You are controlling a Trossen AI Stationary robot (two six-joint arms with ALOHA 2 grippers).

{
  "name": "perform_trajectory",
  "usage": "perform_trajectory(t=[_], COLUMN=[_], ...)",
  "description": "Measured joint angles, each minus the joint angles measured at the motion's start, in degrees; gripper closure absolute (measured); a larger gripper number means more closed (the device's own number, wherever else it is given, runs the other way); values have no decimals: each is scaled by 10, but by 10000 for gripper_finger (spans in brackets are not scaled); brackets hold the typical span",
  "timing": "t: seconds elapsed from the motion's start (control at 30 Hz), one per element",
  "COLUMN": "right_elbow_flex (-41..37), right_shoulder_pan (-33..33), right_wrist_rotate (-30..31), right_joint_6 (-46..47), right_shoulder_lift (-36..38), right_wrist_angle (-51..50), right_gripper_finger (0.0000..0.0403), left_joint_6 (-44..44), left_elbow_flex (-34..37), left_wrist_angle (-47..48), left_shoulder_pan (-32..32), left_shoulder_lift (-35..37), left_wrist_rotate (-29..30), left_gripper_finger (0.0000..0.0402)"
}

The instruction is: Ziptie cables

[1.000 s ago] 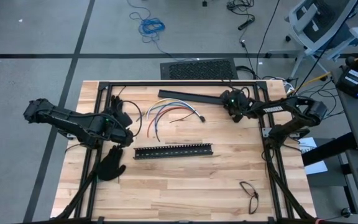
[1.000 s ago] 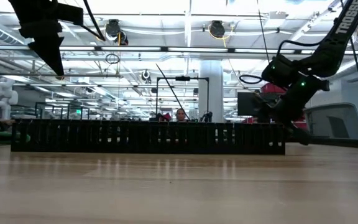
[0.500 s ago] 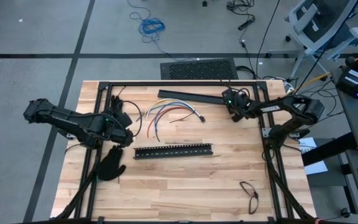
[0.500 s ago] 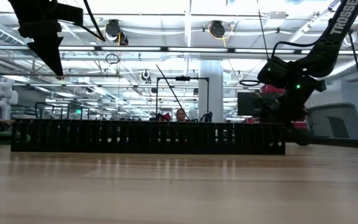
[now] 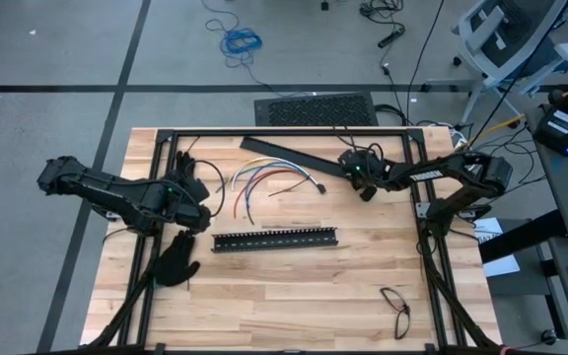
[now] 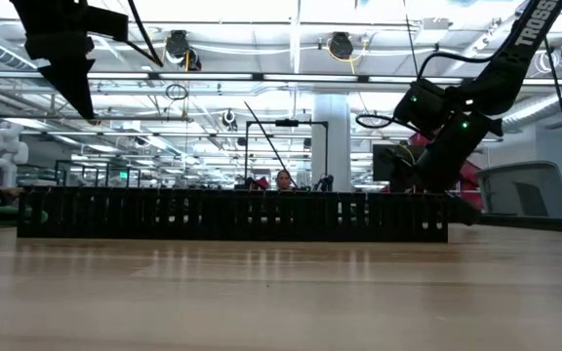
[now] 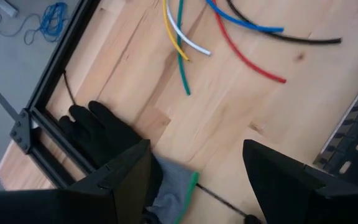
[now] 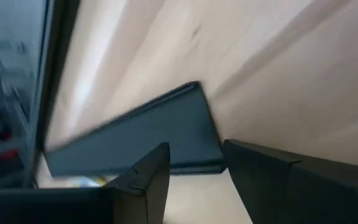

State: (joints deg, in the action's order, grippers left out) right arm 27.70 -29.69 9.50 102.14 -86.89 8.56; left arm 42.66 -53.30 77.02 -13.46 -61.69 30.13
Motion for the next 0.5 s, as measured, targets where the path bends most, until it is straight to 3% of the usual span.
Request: perform_trajectory(t=[0.17, 0.27, 0.37, 0.5], right_elbow_flex=[0, 18, 65, 151], right_shoulder_pan=[7, -9, 1, 13], right_wrist_rotate=[-16, -80, -125, -91], right_joint_6=[-79, -211, -344, -499], right_shoulder_lift=[1, 1, 2, 10], right_wrist_angle=[-1, -24, -140, -327], right_gripper_finger=[248, 248, 248, 248], left_joint_6=[-1, -1, -12, -14], left_elbow_flex=[0, 0, 0, 0], left_wrist_angle=[16, 21, 22, 22], left_shoulder_pan=[0, 0, 0, 0], left_shoulder_lift=[0, 0, 0, 0], left_wrist_rotate=[1, 3, 3, 3], left_gripper_finger=[151, 151, 151, 151])
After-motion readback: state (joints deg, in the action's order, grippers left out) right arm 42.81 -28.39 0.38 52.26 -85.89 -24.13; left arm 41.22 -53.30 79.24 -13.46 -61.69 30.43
